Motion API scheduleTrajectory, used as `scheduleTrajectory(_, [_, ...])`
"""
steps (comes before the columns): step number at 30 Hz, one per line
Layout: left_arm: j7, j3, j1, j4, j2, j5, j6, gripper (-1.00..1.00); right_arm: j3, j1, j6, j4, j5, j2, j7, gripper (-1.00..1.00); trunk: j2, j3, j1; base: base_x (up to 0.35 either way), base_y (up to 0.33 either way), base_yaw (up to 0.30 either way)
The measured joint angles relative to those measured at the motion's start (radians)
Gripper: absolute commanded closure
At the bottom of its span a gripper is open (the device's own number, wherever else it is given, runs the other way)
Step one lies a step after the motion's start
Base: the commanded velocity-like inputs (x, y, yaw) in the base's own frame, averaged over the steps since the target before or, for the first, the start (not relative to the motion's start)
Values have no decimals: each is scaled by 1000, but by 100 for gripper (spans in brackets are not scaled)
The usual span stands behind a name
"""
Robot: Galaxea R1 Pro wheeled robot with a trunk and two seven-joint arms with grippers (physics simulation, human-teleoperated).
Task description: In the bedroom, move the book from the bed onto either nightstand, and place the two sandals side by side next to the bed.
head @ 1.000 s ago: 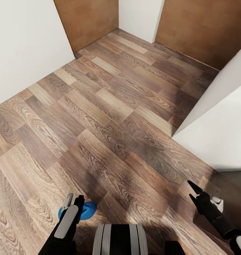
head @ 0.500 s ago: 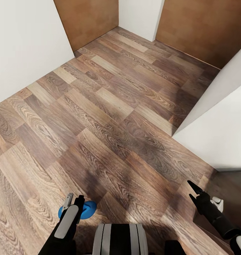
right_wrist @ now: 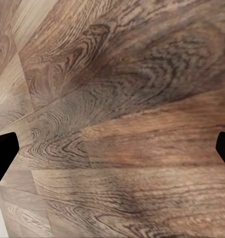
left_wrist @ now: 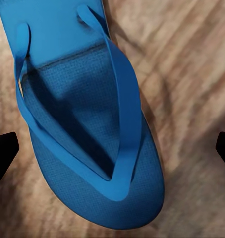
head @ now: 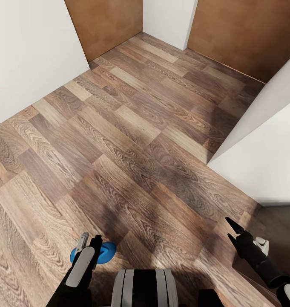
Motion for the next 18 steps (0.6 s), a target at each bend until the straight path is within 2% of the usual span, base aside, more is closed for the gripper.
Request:
scheduleTrajectory(8, [0, 0, 0, 0, 0, 0, 3, -100, 0, 0, 0, 0, 0, 0, 0, -100, -2, -27, 3, 0, 0, 0])
scheduleTrajectory(18, [-1, 0, 0, 1, 0, 0, 2, -100, 0, 0, 0, 0, 0, 0, 0, -100, -2, -27, 3, 0, 0, 0])
